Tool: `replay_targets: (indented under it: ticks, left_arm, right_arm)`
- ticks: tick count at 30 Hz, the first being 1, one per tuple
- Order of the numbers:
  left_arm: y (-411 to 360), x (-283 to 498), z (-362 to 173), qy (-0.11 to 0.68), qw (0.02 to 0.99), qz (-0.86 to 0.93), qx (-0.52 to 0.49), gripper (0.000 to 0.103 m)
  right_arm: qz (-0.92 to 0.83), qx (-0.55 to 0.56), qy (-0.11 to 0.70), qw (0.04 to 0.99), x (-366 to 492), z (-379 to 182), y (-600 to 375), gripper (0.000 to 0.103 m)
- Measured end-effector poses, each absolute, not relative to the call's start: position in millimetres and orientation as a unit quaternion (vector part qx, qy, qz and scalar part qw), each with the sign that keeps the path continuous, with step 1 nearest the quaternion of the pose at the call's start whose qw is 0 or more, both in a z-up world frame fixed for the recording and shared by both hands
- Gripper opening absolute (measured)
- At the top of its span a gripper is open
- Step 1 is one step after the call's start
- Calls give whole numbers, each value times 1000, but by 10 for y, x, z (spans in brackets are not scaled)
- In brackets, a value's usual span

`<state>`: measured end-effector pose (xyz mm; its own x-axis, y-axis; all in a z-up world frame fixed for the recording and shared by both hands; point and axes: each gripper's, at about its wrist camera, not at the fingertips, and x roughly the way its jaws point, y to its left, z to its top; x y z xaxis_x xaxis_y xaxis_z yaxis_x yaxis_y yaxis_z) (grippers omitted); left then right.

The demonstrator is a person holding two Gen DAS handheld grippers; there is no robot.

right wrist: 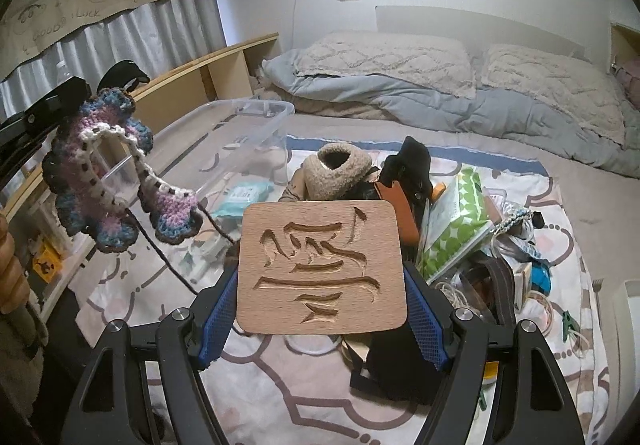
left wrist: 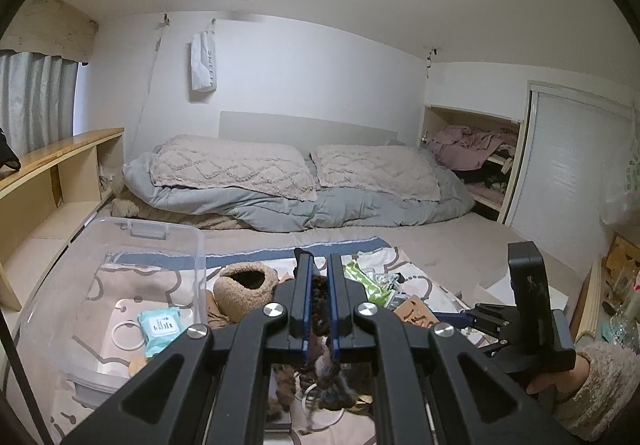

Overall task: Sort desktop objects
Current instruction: 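Carry the crocheted strip and wooden tile with both tools toward the clear box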

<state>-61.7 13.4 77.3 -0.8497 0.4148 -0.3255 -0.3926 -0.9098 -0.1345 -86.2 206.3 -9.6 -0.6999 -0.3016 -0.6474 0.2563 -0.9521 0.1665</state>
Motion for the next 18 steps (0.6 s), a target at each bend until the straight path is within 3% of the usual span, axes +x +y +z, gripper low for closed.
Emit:
replay_targets:
  ticks: [18]
  left_arm:
    - [-487,-813,1410,-74,133,983,-107,8]
  right_arm:
    - [-935,321,-50,143,-1032,277,1886,77]
